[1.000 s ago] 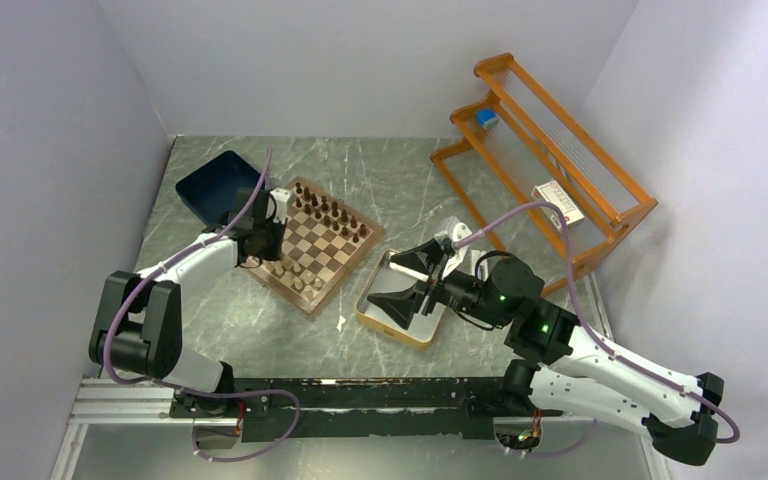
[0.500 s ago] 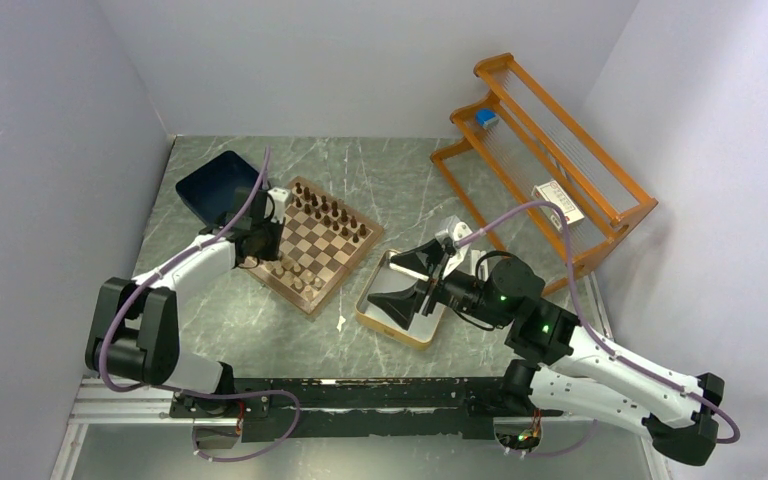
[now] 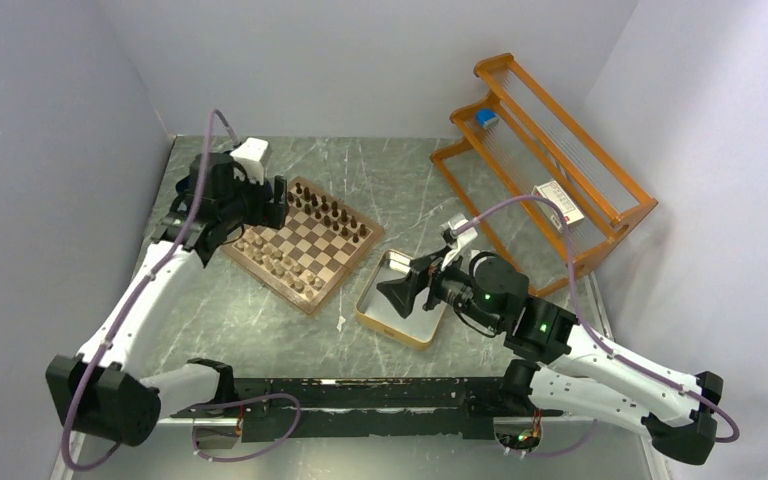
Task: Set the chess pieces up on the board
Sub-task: Reset both arms
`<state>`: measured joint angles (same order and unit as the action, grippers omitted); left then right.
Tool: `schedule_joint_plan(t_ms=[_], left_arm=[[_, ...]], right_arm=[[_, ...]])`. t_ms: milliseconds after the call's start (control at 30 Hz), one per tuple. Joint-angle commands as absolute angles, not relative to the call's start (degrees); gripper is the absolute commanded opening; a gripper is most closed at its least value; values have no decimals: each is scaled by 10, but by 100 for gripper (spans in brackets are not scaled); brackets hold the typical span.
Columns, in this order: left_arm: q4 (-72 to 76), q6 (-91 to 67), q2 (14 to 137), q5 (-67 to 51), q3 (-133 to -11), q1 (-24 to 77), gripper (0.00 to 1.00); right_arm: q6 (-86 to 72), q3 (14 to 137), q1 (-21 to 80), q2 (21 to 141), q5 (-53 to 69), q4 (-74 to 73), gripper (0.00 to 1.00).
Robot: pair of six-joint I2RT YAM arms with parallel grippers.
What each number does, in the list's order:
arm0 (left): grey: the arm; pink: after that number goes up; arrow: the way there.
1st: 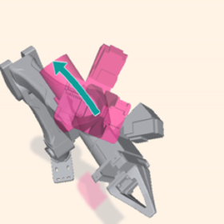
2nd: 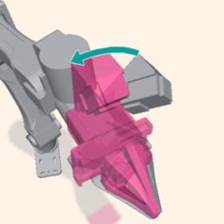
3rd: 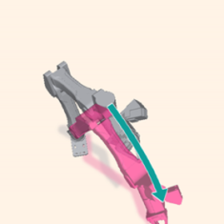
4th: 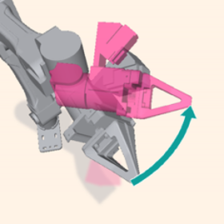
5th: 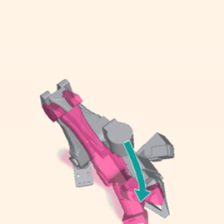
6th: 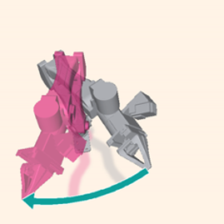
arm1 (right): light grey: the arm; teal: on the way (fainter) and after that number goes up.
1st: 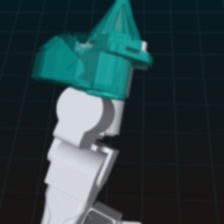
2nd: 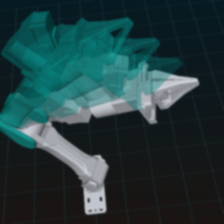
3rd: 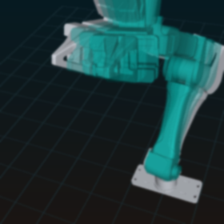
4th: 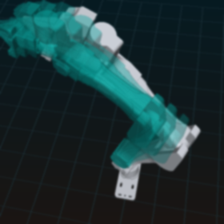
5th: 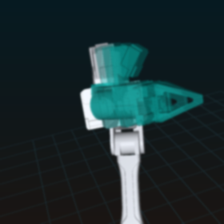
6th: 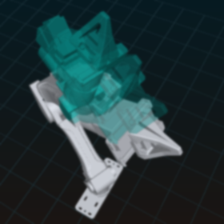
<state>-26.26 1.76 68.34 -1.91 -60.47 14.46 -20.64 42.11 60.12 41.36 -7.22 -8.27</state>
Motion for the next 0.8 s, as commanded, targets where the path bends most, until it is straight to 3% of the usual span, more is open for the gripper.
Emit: schedule_joint_plan(t_ms=[0,300,767], left_arm=[[-309,-33,633,-123,-646,148,97],[-275,-137,441,-285,-537,148,97],[-397,-153,313,-228,-530,163,97]], right_arm=[[-280,439,602,401,-177,-172,100],[-371,501,602,348,-298,-347,100],[-382,541,602,312,-268,-387,100]])
